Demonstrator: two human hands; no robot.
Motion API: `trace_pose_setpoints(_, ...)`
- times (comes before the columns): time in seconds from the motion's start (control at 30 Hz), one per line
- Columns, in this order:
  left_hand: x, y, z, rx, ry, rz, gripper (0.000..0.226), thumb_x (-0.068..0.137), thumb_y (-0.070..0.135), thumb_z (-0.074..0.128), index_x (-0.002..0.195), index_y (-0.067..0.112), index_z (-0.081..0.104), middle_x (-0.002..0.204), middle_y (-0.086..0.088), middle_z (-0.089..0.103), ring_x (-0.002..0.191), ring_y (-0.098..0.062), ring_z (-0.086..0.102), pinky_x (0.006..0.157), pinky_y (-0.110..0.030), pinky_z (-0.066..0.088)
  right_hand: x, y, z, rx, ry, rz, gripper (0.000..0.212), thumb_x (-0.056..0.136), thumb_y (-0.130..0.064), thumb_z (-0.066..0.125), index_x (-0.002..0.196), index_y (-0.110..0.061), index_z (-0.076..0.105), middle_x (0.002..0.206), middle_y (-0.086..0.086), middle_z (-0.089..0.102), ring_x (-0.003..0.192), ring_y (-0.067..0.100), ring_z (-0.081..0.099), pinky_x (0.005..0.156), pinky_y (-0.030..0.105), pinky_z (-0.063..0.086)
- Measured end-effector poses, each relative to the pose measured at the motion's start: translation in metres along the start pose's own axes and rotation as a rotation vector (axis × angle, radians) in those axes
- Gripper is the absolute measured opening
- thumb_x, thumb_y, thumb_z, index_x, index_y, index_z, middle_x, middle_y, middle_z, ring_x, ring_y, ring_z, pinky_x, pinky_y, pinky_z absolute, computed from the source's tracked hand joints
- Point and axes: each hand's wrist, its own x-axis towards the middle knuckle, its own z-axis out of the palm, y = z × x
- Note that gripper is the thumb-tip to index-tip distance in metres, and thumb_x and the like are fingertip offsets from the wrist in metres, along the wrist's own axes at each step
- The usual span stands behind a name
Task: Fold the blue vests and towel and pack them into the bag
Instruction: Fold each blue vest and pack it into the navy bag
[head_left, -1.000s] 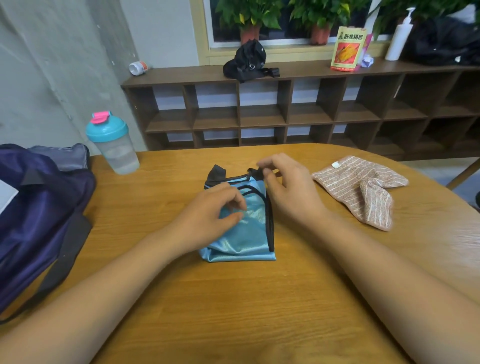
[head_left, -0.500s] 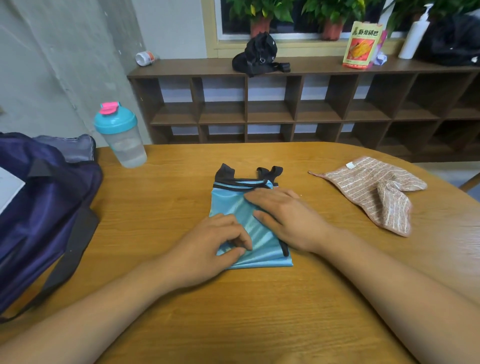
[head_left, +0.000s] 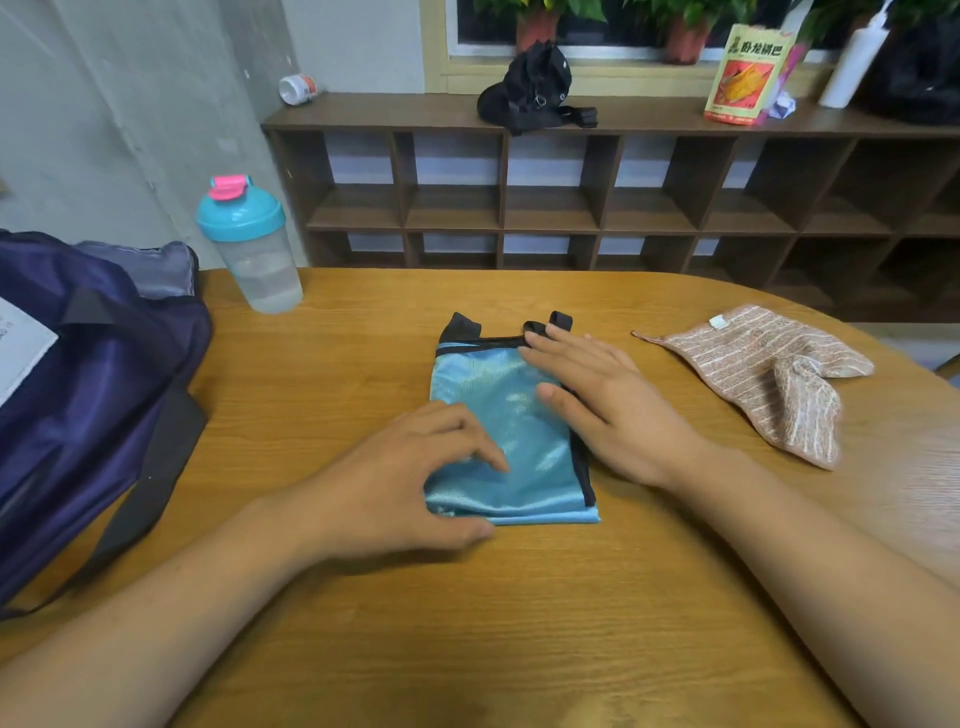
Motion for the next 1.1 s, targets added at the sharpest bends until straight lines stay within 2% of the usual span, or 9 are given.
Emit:
trace_pose_setpoints(0.23, -0.003, -0.003, -0.013, 0.167, -0.046, -0.039, 0.05, 0.08, 0.063, 0.08, 0.119, 0.046, 0.054, 0.124, 0.027, 0.045, 0.123, -0.004, 0.046, 0.101, -0.031, 0.046, -0.029, -0.018, -0.007, 0.177, -0.147, -0.099, 0.052, 0.107, -0.057, 0.051, 0.148, -0.026, 0.06, 0.155, -0.014, 0.054, 0.146, -0.001, 0.043, 0.122, 0.037, 0.038)
trace_pose_setpoints(0.43, -0.002, 0.002, -0.001, 0.29, -0.031, 0.023, 0.034, 0.079, 0.052, 0.073, 0.104, 0.039, 0.054, 0.111, 0.02, 0.049, 0.107, -0.002, 0.048, 0.086, -0.029, 0.048, -0.04, -0.022, -0.006, 0.101, -0.196, -0.139, 0.074, 0.091, -0.075, 0.066, 0.151, -0.034, 0.055, 0.156, -0.019, 0.047, 0.149, 0.001, 0.037, 0.123, 0.038, 0.034)
trace_pose_setpoints(0.6, 0.0, 0.005, 0.001, 0.347, 0.007, 0.031, 0.013, 0.087, 0.041, 0.06, 0.097, 0.035, 0.055, 0.101, 0.018, 0.053, 0.098, -0.004, 0.049, 0.08, -0.027, 0.047, -0.043, -0.034, -0.004, -0.006, -0.166, -0.212, 0.079, 0.082, -0.084, 0.067, 0.142, -0.033, 0.056, 0.143, -0.017, 0.049, 0.133, 0.007, 0.049, 0.111, 0.034, 0.039)
trace_pose_setpoints(0.67, 0.001, 0.004, 0.001, 0.306, 0.042, 0.015, 0.008, 0.09, 0.035, 0.06, 0.095, 0.032, 0.055, 0.093, 0.015, 0.055, 0.09, -0.006, 0.051, 0.077, -0.031, 0.048, -0.041, -0.035, -0.001, -0.012, -0.163, -0.218, 0.068, 0.086, -0.078, 0.069, 0.135, -0.031, 0.059, 0.132, -0.016, 0.053, 0.123, 0.009, 0.053, 0.104, 0.033, 0.043)
trace_pose_setpoints(0.77, 0.003, 0.0, -0.001, 0.133, 0.1, -0.082, 0.01, 0.096, 0.026, 0.062, 0.096, 0.03, 0.053, 0.084, 0.013, 0.058, 0.079, -0.009, 0.055, 0.071, -0.039, 0.047, -0.037, -0.026, 0.002, 0.043, -0.055, -0.208, 0.036, 0.095, -0.048, 0.075, 0.121, -0.025, 0.064, 0.112, -0.011, 0.06, 0.102, 0.011, 0.06, 0.088, 0.036, 0.051)
trace_pose_setpoints(0.9, 0.003, -0.004, -0.001, -0.042, 0.178, -0.123, 0.012, 0.101, 0.028, 0.062, 0.099, 0.033, 0.052, 0.082, 0.011, 0.061, 0.074, -0.016, 0.057, 0.065, -0.033, 0.044, -0.037, -0.016, 0.0, 0.198, 0.075, -0.102, 0.007, 0.1, -0.023, 0.075, 0.103, -0.02, 0.069, 0.087, -0.009, 0.064, 0.079, 0.01, 0.061, 0.07, 0.035, 0.05)
trace_pose_setpoints(0.97, 0.003, -0.004, -0.003, -0.124, 0.203, -0.139, 0.013, 0.099, 0.038, 0.067, 0.106, 0.034, 0.057, 0.092, 0.013, 0.068, 0.083, -0.014, 0.064, 0.069, -0.027, 0.047, -0.036, -0.016, 0.0, 0.273, 0.131, -0.024, 0.007, 0.103, -0.029, 0.071, 0.099, -0.022, 0.07, 0.079, -0.005, 0.066, 0.073, 0.016, 0.063, 0.068, 0.04, 0.05)
trace_pose_setpoints(1.03, 0.002, -0.006, -0.005, -0.158, 0.218, -0.171, 0.033, 0.092, 0.052, 0.073, 0.116, 0.036, 0.059, 0.107, 0.017, 0.07, 0.098, -0.01, 0.067, 0.078, -0.021, 0.049, -0.035, -0.016, 0.001, 0.344, 0.175, 0.03, 0.013, 0.104, -0.033, 0.068, 0.097, -0.022, 0.07, 0.074, -0.002, 0.065, 0.068, 0.017, 0.063, 0.065, 0.04, 0.049)
trace_pose_setpoints(1.1, 0.003, -0.011, -0.006, -0.172, 0.256, -0.188, 0.035, 0.091, 0.057, 0.074, 0.117, 0.038, 0.062, 0.109, 0.016, 0.071, 0.101, -0.011, 0.067, 0.083, -0.024, 0.051, -0.035, -0.017, 0.0, 0.407, 0.212, 0.075, 0.021, 0.104, -0.034, 0.067, 0.089, -0.02, 0.067, 0.068, -0.001, 0.058, 0.062, 0.014, 0.055, 0.059, 0.036, 0.044)
